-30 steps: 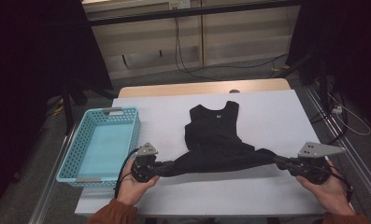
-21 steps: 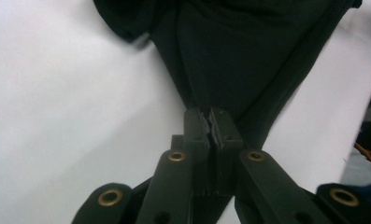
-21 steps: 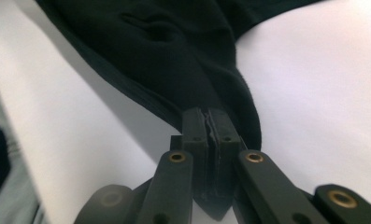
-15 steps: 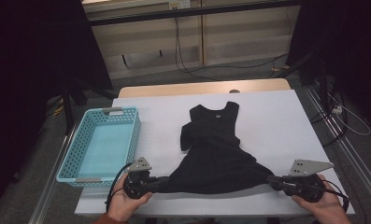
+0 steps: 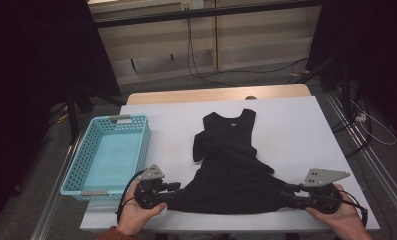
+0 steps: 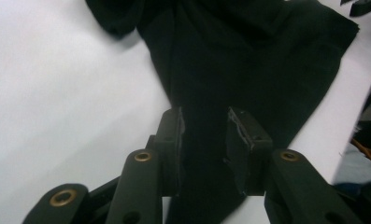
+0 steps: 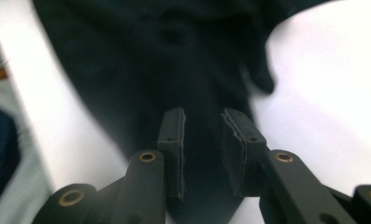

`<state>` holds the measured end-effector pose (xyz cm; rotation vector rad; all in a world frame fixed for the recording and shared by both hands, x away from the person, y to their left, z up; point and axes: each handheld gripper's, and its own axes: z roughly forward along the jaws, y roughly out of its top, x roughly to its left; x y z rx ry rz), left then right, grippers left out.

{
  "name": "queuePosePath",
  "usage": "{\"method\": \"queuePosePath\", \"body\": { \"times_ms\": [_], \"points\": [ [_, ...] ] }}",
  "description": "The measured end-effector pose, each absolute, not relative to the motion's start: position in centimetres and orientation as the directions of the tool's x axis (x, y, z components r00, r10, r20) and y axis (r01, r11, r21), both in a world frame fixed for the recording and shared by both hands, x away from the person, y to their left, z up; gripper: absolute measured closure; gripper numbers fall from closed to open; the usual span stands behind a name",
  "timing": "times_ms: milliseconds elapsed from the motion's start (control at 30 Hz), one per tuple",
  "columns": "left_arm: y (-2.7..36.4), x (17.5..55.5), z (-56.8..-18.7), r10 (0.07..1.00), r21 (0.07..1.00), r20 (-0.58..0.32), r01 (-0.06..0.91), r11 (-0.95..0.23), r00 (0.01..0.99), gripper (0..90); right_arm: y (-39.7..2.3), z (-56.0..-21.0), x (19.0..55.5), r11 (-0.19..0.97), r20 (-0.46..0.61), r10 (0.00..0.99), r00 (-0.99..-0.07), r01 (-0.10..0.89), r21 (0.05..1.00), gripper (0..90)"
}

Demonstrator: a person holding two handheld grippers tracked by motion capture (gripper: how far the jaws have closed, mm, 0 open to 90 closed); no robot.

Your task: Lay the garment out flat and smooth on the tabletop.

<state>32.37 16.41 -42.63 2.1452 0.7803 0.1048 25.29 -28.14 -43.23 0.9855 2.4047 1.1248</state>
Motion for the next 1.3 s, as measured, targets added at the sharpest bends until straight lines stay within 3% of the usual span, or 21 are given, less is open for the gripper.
{"method": "queuePosePath", "body": {
  "times_ms": [133, 200, 300, 567, 667, 867, 967, 1000, 1067, 1167, 1300],
  "points": [
    [14.2, 34.1, -43.0, 0.551, 0.726, -0.127, 0.456, -0.515, 0.825, 66.8, -27.4, -43.1, 27.4, 0.455, -0.03, 0.727, -0.686, 0.449, 0.769, 77.0],
    [13.0, 34.8, -43.3, 0.533, 0.722, -0.101, 0.43, -0.541, 0.84, 67.3, -26.4, -43.3, 28.5, 0.489, -0.045, 0.71, -0.703, 0.445, 0.75, 83.0],
    [11.5, 35.6, -44.1, 0.521, 0.702, -0.085, 0.422, -0.574, 0.849, 68.2, -24.7, -43.8, 30.3, 0.537, -0.059, 0.676, -0.734, 0.437, 0.721, 84.3],
    [11.4, 35.0, -45.4, 0.498, 0.7, -0.057, 0.39, -0.598, 0.865, 57.8, -23.1, -44.9, 31.4, 0.566, -0.059, 0.645, -0.762, 0.424, 0.707, 64.1],
    [11.1, 34.6, -45.5, 0.494, 0.702, -0.029, 0.37, -0.609, 0.869, 52.0, -22.7, -45.3, 30.8, 0.58, -0.051, 0.625, -0.779, 0.419, 0.699, 58.9],
    [11.5, 34.8, -45.6, 0.501, 0.701, -0.034, 0.378, -0.604, 0.865, 48.7, -22.4, -45.5, 30.3, 0.577, -0.076, 0.646, -0.76, 0.42, 0.7, 52.0],
    [11.5, 34.9, -45.6, 0.51, 0.696, -0.043, 0.392, -0.602, 0.859, 49.8, -22.7, -45.5, 30.5, 0.576, -0.077, 0.65, -0.756, 0.424, 0.699, 55.6],
    [11.5, 34.9, -45.5, 0.513, 0.69, -0.042, 0.397, -0.606, 0.857, 51.4, -22.7, -45.5, 30.6, 0.575, -0.067, 0.645, -0.762, 0.425, 0.699, 60.5],
    [11.6, 34.9, -45.4, 0.509, 0.686, -0.057, 0.404, -0.605, 0.859, 58.7, -22.6, -45.5, 30.5, 0.578, -0.061, 0.635, -0.77, 0.422, 0.698, 72.0],
    [11.9, 34.9, -45.3, 0.494, 0.682, -0.1, 0.421, -0.598, 0.864, 79.6, -22.5, -45.4, 30.4, 0.582, -0.051, 0.624, -0.78, 0.42, 0.696, 83.0],
    [12.2, 35.0, -45.1, 0.5, 0.666, -0.146, 0.459, -0.588, 0.854, 83.0, -22.5, -45.3, 30.3, 0.585, -0.046, 0.621, -0.783, 0.423, 0.692, 89.9]
  ]
}}
